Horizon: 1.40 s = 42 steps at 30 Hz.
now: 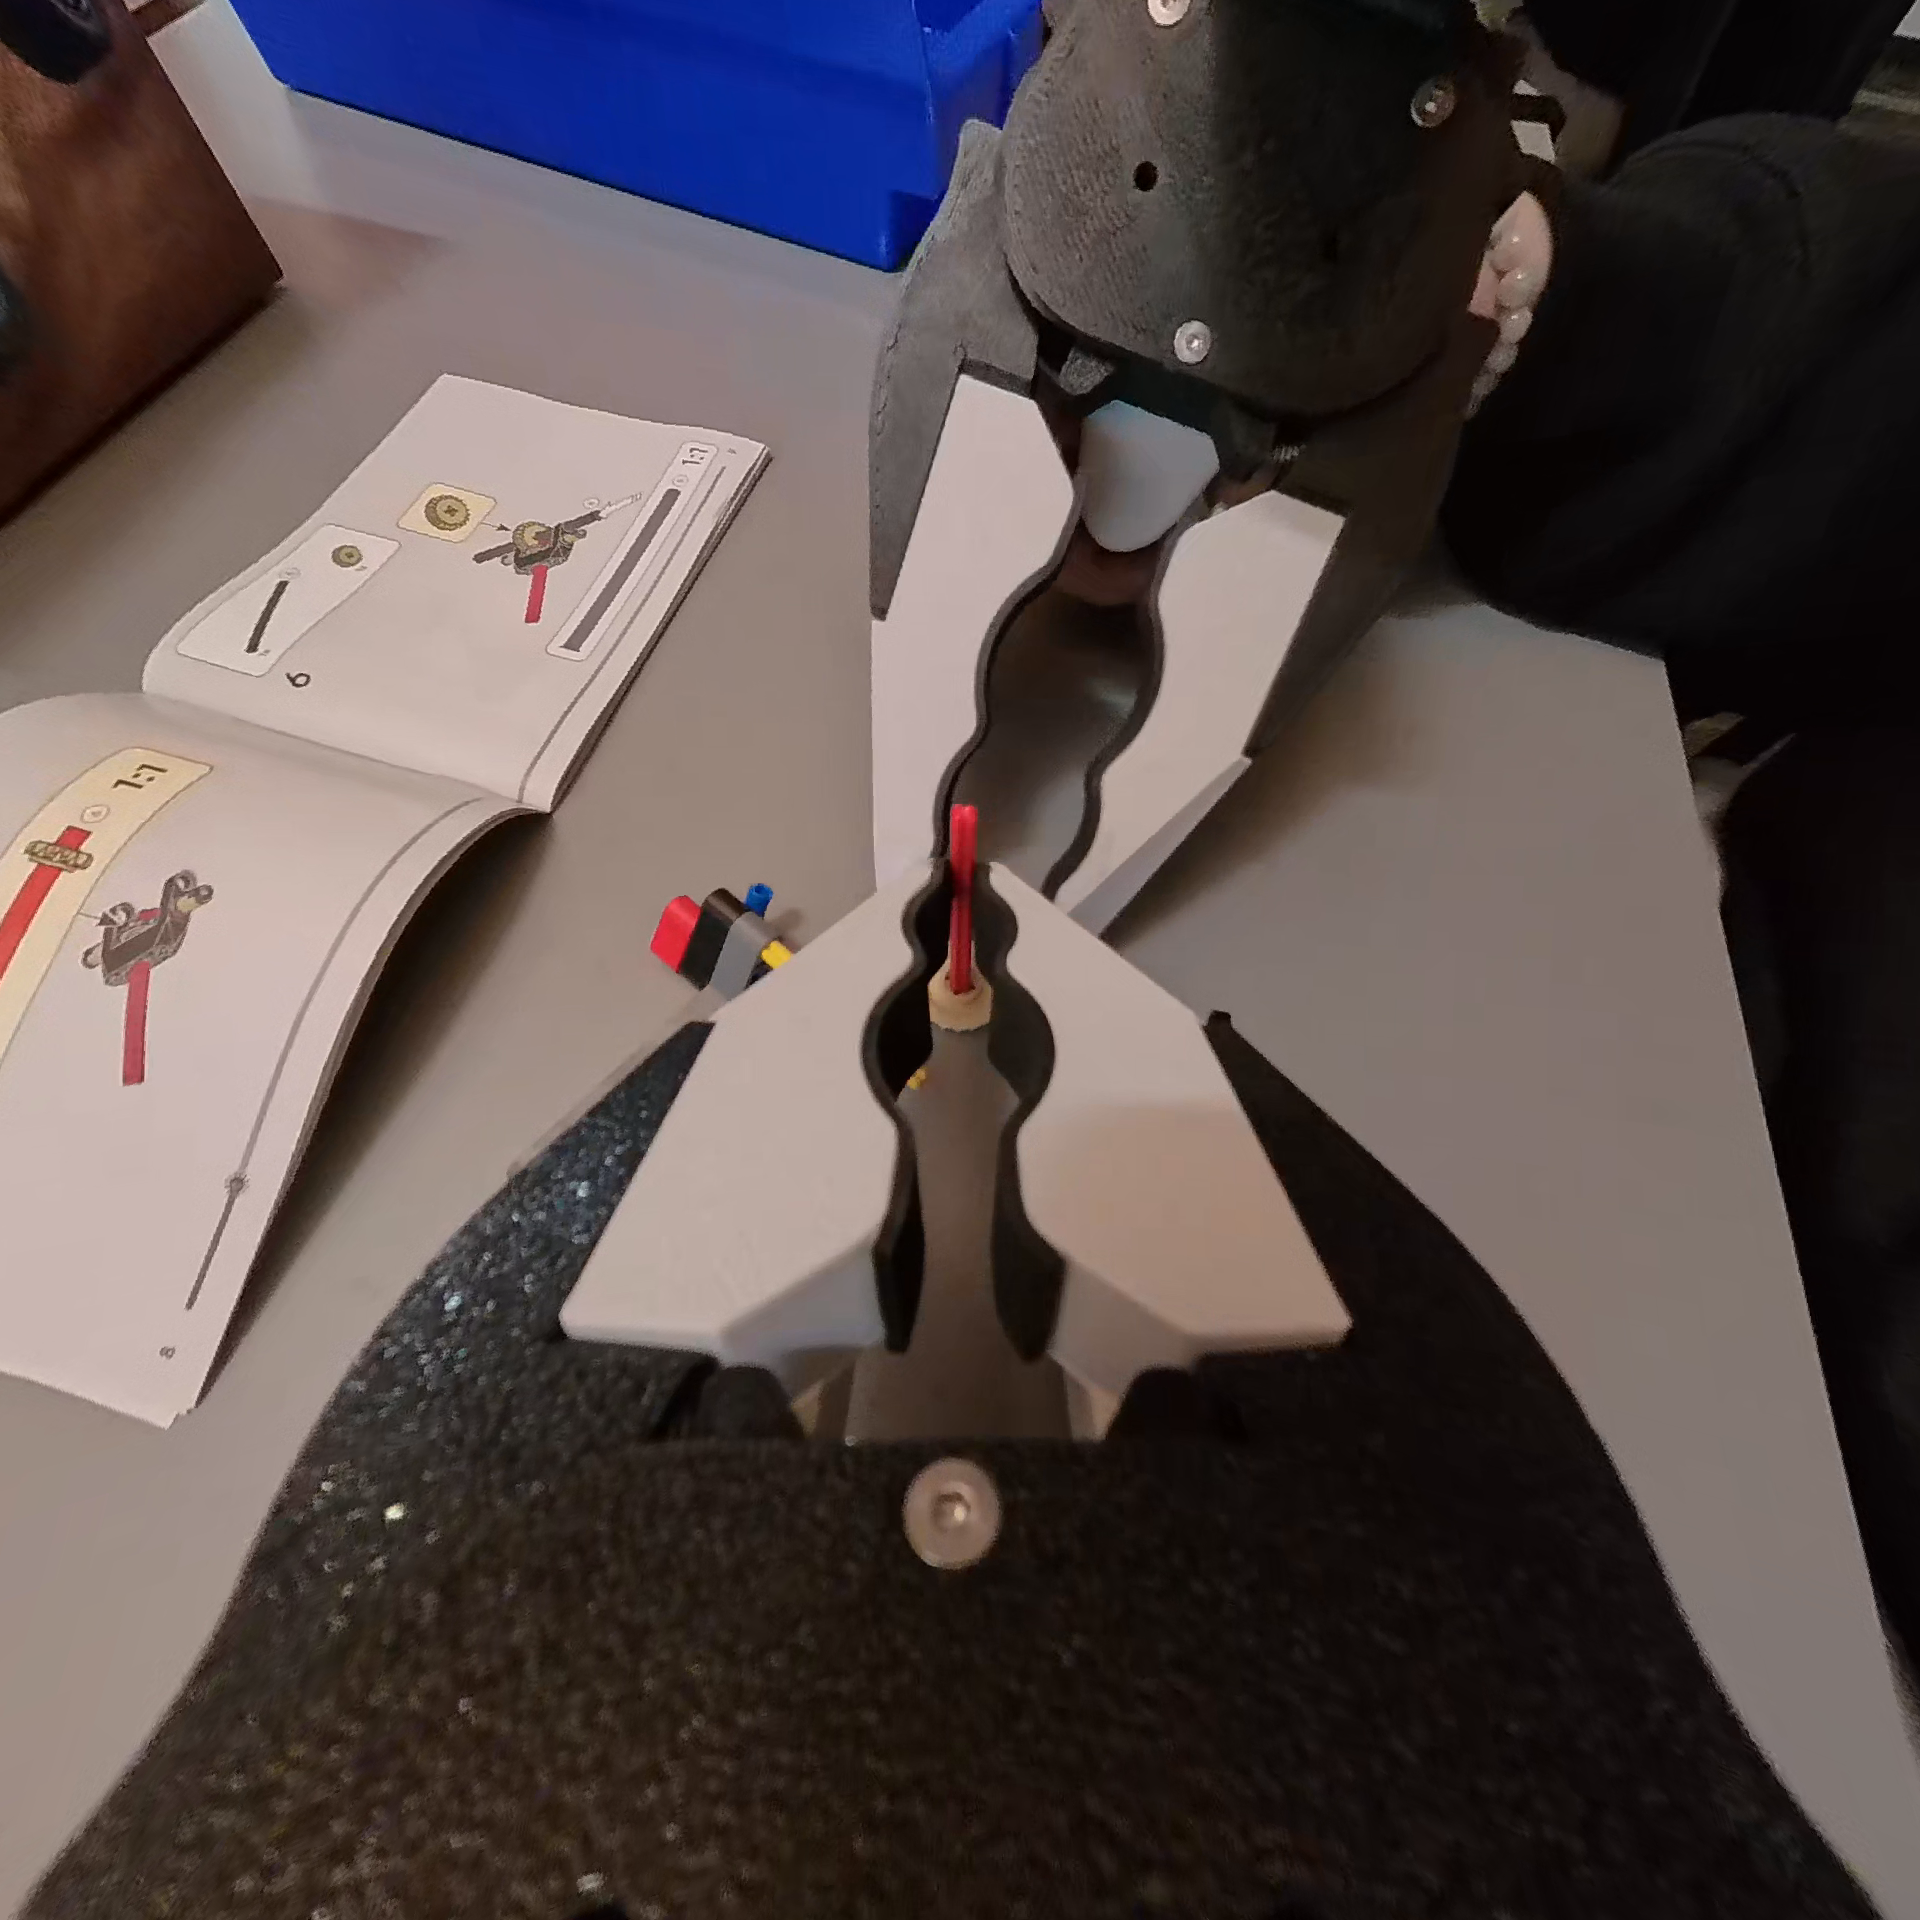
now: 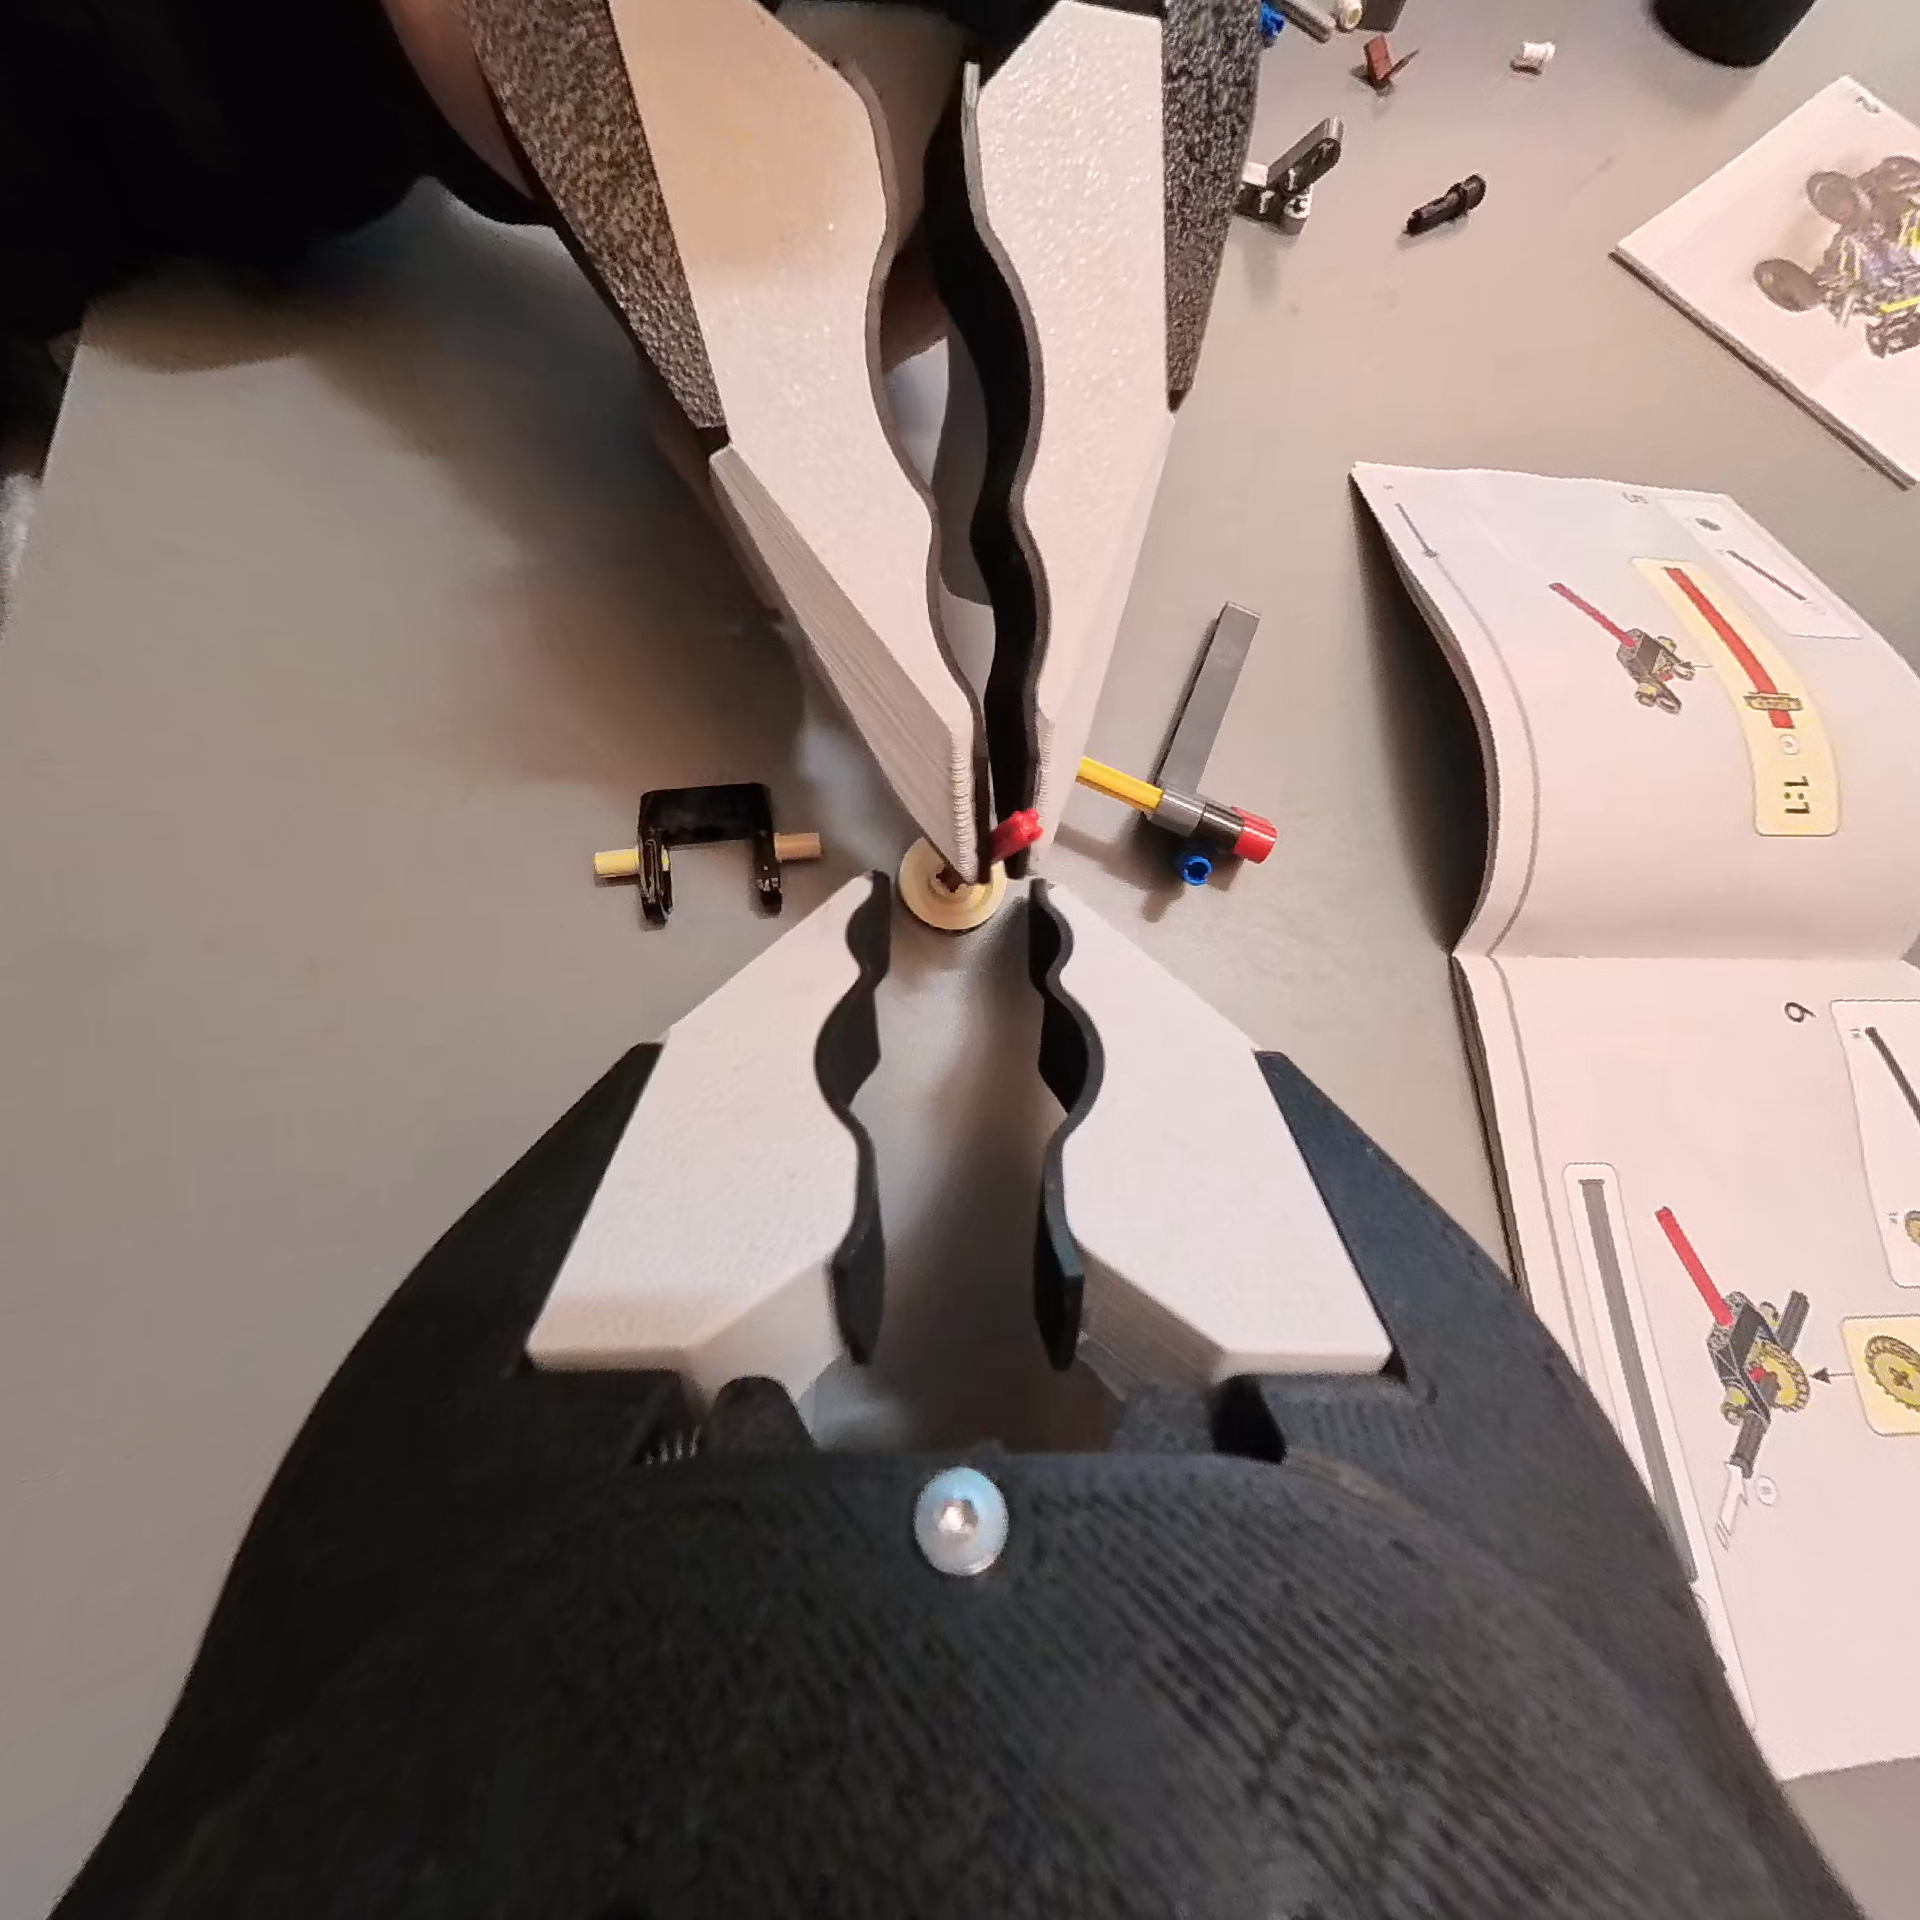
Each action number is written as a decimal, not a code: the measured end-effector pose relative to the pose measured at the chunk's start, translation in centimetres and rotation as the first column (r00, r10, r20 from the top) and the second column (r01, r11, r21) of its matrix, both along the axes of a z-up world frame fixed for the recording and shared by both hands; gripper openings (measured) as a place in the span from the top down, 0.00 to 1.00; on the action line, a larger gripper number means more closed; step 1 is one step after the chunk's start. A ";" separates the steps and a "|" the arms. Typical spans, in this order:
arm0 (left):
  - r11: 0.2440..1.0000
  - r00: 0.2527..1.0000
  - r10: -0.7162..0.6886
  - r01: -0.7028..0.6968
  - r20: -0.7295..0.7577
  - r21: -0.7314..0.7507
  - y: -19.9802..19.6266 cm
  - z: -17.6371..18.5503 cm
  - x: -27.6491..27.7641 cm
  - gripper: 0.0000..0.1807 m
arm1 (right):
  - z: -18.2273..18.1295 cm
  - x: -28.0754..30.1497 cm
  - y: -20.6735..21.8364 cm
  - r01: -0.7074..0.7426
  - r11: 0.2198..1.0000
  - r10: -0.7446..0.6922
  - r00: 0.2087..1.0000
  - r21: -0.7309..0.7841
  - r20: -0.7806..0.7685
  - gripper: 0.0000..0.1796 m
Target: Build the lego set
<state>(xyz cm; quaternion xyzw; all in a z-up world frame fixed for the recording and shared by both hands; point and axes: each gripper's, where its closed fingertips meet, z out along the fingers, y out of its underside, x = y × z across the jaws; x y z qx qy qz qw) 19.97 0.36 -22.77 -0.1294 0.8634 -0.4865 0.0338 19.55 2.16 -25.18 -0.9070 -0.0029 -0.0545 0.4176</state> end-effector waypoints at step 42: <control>0.898 0.898 -0.437 0.431 0.058 0.084 1.0 0.0 -1.1 0.99 | -0.1 -0.6 0.0 -0.056 0.998 0.056 0.993 -0.002 -0.102 0.90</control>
